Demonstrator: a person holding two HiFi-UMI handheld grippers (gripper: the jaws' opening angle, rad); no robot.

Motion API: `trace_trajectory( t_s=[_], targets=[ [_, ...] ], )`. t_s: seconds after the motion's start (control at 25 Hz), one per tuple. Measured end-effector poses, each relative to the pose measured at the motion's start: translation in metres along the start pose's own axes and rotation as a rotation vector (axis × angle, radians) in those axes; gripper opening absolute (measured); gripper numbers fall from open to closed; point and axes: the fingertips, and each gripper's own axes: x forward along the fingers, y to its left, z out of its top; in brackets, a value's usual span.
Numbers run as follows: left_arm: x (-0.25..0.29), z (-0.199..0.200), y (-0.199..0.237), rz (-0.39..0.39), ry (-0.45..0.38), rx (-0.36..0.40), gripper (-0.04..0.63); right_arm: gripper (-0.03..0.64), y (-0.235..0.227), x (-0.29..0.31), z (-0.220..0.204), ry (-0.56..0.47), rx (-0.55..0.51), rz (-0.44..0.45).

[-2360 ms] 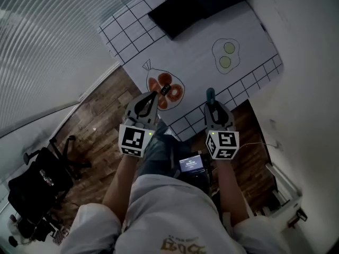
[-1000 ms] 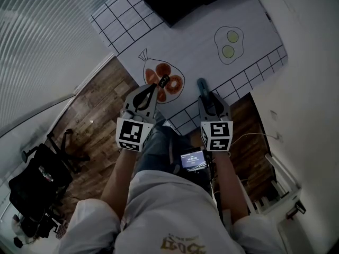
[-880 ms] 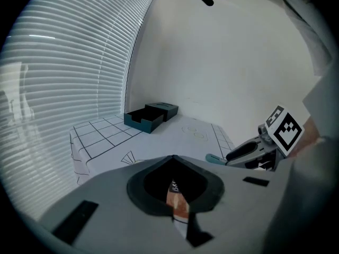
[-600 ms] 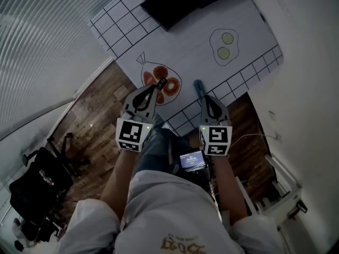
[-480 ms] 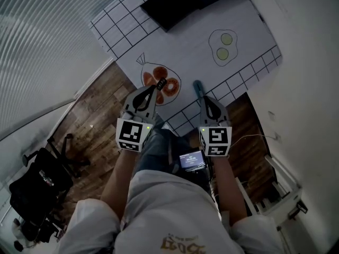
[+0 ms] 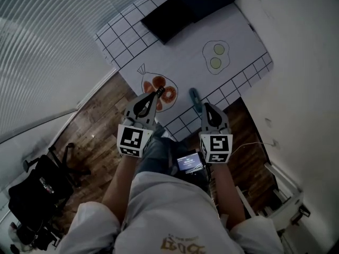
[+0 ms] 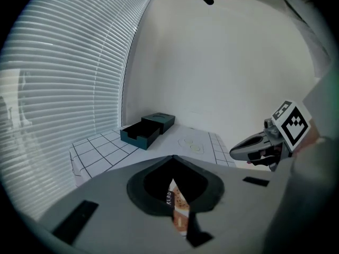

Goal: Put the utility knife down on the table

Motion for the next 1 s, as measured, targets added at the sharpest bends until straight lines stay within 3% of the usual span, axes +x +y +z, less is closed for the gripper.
trace_trajectory(
  t_s=[1.0],
  targets=[
    [-0.049, 0.102, -0.024, 0.008, -0.165, 0.099, 0.008, 0.009, -0.006, -0.067, 0.09, -0.221, 0.052, 0.002]
  ],
)
